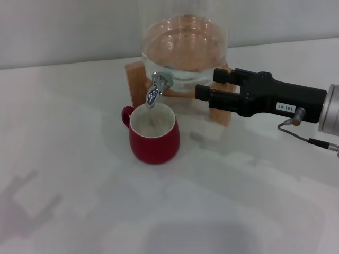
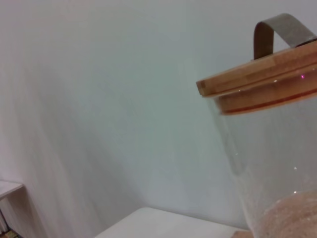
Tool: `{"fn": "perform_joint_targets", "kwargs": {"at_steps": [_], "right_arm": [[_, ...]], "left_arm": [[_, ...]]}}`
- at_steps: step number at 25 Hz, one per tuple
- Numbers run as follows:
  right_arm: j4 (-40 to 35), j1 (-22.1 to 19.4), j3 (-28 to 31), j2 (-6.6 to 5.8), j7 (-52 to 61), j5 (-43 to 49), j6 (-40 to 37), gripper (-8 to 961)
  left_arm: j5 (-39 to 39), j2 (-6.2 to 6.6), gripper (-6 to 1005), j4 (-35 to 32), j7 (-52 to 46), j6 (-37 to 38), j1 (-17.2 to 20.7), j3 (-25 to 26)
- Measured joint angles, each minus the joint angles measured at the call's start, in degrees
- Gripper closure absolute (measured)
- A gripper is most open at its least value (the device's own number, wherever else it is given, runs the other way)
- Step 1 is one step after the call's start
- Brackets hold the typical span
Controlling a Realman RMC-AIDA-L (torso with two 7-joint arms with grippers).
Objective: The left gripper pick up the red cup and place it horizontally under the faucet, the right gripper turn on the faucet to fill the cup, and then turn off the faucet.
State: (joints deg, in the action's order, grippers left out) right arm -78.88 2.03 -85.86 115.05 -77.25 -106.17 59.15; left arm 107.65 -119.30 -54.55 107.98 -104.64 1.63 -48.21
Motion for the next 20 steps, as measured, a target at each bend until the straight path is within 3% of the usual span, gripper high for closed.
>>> {"fn": "perform_joint_targets", "kwargs": {"at_steps": [4, 9, 20], "right_arm": [[0.19, -0.02, 0.03, 0.00, 0.00, 0.19, 0.00, 191], [1.06, 0.50, 0.05, 0.06, -0.02, 0.23, -0.09, 191], [2.96, 1.86, -0.55, 0.09, -1.72, 0.35, 0.08, 192]], "left_arm": [[1.54, -0.15, 120, -0.95, -2.85, -4.13, 2.31, 3.00], [2.29, -0.26, 119, 0.94, -6.03, -3.27, 4.66, 6.97], [-2.02, 0.01, 120, 6.55, -8.23, 5.36, 1.43, 8.70]]}}
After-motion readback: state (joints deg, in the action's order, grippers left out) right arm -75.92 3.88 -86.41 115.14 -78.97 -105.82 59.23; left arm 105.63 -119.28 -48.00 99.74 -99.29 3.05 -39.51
